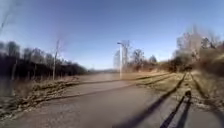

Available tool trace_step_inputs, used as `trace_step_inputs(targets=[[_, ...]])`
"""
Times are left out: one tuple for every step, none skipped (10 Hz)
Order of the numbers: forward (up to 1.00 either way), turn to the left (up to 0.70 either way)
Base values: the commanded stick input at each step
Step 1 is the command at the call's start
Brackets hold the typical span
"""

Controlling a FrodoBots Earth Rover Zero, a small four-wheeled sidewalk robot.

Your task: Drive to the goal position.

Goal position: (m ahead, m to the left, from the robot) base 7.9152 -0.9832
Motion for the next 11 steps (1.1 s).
trace_step_inputs(targets=[[1.0, 0.0], [1.0, 0.0], [1.0, 0.0], [1.0, 0.0], [1.0, 0.0], [1.0, 0.0], [1.0, 0.0], [1.0, 0.0], [1.0, 0.0], [1.0, 0.0], [1.0, 0.0]])
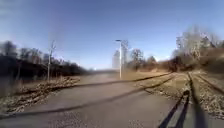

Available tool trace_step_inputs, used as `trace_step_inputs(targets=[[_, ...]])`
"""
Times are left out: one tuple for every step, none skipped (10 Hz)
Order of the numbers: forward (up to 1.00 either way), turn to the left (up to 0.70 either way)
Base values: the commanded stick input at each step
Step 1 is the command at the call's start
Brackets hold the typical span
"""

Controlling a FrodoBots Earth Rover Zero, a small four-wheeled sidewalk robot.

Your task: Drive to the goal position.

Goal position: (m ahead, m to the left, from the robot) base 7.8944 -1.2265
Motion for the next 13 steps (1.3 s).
trace_step_inputs(targets=[[1.0, 0.15], [1.0, 0.32], [1.0, 0.4], [1.0, 0.4], [1.0, 0.4], [1.0, 0.4], [1.0, 0.4], [1.0, 0.4], [1.0, 0.4], [1.0, 0.4], [1.0, 0.4], [1.0, 0.4], [1.0, 0.4]])
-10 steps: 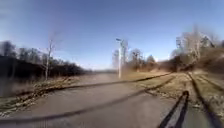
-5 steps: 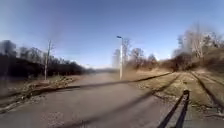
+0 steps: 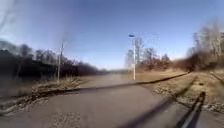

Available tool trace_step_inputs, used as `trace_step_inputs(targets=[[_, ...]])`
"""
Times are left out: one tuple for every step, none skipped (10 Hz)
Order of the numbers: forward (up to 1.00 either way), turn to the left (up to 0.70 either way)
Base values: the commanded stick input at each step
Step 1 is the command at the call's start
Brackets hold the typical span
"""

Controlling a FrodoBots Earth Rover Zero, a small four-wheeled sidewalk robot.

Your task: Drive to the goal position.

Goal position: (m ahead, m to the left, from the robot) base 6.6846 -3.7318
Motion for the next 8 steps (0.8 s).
trace_step_inputs(targets=[[1.0, 0.4], [1.0, 0.4], [1.0, 0.4], [1.0, 0.4], [1.0, 0.4], [1.0, 0.31], [1.0, 0.0], [1.0, 0.0]])
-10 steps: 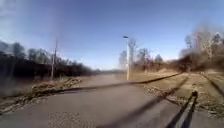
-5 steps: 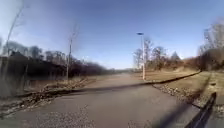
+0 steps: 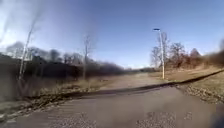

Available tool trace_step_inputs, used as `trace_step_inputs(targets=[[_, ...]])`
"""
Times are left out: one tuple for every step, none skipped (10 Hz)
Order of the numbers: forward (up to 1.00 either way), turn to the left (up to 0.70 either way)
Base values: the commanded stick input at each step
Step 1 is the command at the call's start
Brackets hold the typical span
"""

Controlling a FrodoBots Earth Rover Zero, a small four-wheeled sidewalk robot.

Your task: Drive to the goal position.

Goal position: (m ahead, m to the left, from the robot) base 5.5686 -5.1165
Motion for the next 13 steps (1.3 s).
trace_step_inputs(targets=[[1.0, 0.0], [1.0, 0.0], [1.0, 0.0], [1.0, 0.0], [1.0, 0.0], [0.33, 0.0], [0.0, 0.0], [0.0, 0.0], [0.0, 0.0], [0.0, 0.0], [0.0, 0.0], [0.0, 0.0], [0.0, 0.0]])
